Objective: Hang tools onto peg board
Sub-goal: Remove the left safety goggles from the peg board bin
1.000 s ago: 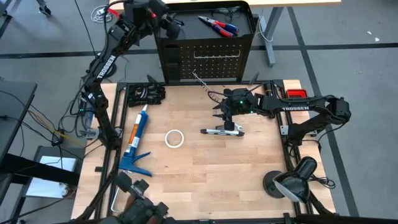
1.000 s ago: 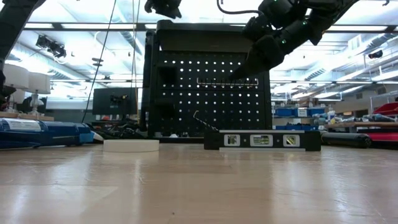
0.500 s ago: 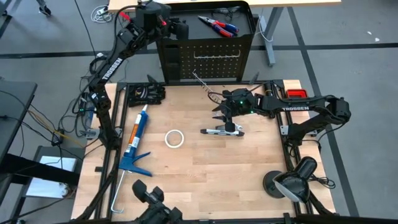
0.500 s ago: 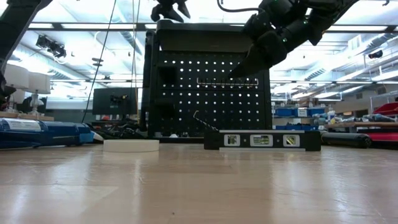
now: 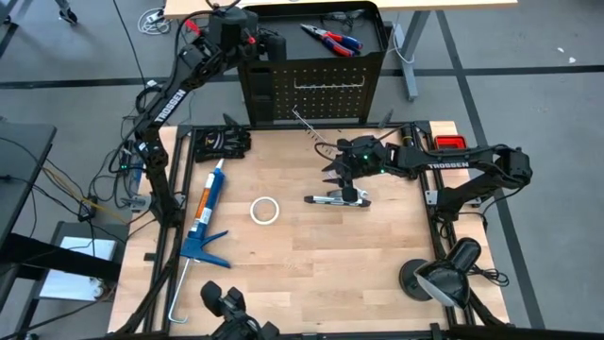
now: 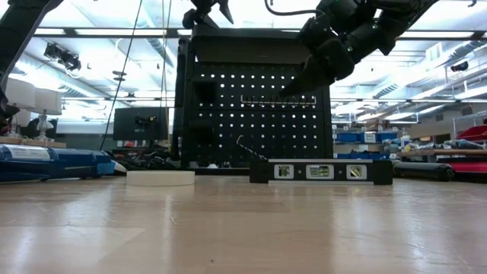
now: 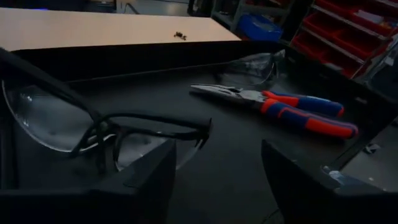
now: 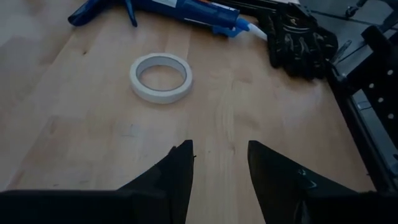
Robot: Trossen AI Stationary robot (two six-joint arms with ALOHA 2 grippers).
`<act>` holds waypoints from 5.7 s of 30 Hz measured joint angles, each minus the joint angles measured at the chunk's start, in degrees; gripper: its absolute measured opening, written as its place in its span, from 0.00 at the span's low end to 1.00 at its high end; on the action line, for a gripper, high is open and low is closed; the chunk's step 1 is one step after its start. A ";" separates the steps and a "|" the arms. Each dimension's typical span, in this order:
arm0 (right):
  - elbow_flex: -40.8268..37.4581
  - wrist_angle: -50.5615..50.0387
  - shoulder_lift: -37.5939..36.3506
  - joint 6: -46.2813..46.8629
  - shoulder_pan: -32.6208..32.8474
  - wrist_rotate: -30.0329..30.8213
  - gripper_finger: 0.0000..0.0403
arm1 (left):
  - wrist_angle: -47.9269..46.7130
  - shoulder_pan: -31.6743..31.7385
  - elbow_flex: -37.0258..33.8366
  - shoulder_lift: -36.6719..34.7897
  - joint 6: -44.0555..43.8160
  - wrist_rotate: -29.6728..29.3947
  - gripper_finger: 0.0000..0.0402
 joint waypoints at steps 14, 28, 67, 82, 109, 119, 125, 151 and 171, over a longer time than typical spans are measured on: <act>0.00 0.36 0.00 -2.20 0.97 -0.13 0.40 | 6.83 -1.36 0.00 0.01 6.77 3.74 0.65; 0.00 0.98 0.00 -2.17 0.96 -0.11 0.40 | 18.99 -1.79 -0.07 3.79 30.16 -21.28 0.55; 0.00 -0.77 0.00 -2.25 0.97 -0.02 0.40 | 20.57 -8.13 0.04 6.97 51.40 -54.24 0.53; 0.00 -1.32 0.00 -0.90 1.48 -0.30 0.40 | 7.56 -9.35 0.09 -4.96 34.33 -39.28 0.53; 0.00 -0.06 0.00 -1.54 2.69 -1.05 0.40 | -4.20 3.78 -0.04 -2.68 10.02 -9.55 0.80; 0.00 -0.01 0.00 -1.56 2.69 -1.05 0.40 | -3.31 3.89 -0.07 -0.04 11.99 -10.87 0.79; 0.00 0.00 0.00 -1.91 2.69 -1.06 0.40 | -3.36 3.93 -0.04 -0.04 12.52 -14.34 0.69; 0.00 -0.05 0.00 -1.98 2.69 -1.06 0.40 | -2.03 2.75 0.50 -0.41 18.64 -13.98 0.05; 0.00 -8.28 0.00 -2.61 0.10 -1.06 0.40 | -14.01 -10.64 0.53 -10.14 31.87 4.68 0.04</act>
